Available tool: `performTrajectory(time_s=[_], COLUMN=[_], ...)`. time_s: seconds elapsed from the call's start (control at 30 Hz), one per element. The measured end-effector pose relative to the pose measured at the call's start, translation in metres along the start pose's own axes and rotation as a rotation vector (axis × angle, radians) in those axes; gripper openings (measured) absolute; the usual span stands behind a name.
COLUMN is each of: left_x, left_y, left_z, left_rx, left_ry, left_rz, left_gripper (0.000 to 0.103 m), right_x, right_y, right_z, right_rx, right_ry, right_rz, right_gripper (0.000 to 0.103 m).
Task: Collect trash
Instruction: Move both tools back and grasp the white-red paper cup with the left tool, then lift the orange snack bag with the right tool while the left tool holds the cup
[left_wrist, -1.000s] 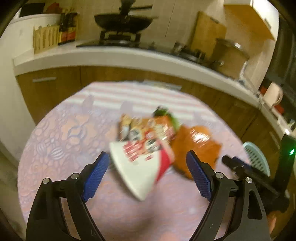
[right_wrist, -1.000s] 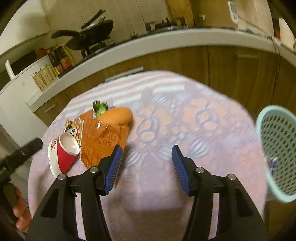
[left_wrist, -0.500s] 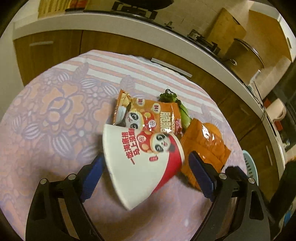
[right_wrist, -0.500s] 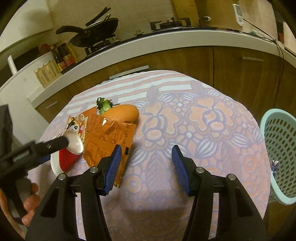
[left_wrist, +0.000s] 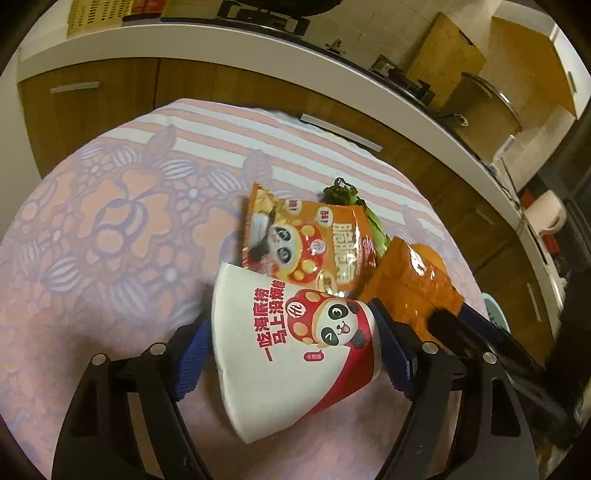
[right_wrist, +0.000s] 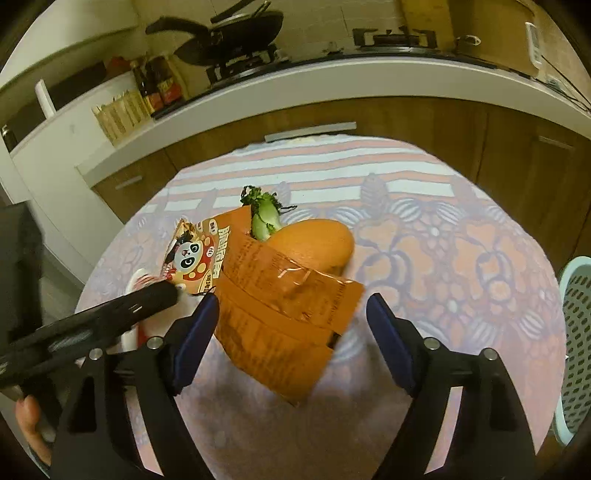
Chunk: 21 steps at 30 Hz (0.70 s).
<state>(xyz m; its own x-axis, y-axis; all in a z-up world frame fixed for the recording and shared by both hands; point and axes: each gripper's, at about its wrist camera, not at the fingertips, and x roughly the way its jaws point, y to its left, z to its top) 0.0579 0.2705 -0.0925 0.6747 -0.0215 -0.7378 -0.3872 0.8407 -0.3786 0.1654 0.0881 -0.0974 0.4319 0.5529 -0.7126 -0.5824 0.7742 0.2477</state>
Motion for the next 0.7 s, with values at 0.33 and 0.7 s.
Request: performTrajectory(time_s=[0.33, 0.7], left_x=[-0.046, -0.053], left_y=[0.02, 0.0], left_z=[-0.002, -0.006], left_rx=[0.001, 0.045], left_ry=[-0.069, -0.077], left_rz=[-0.025, -0.084], left_gripper=[0.076, 0.076], right_x=[0.011, -0.032], right_y=[0.021, 0.015], right_z=[-0.015, -0.037], right_rx=[-0.035, -0.039], right_ry=[0.053, 0.018], right_rz=[-0.027, -0.028], right_gripper=[0.043, 0.027])
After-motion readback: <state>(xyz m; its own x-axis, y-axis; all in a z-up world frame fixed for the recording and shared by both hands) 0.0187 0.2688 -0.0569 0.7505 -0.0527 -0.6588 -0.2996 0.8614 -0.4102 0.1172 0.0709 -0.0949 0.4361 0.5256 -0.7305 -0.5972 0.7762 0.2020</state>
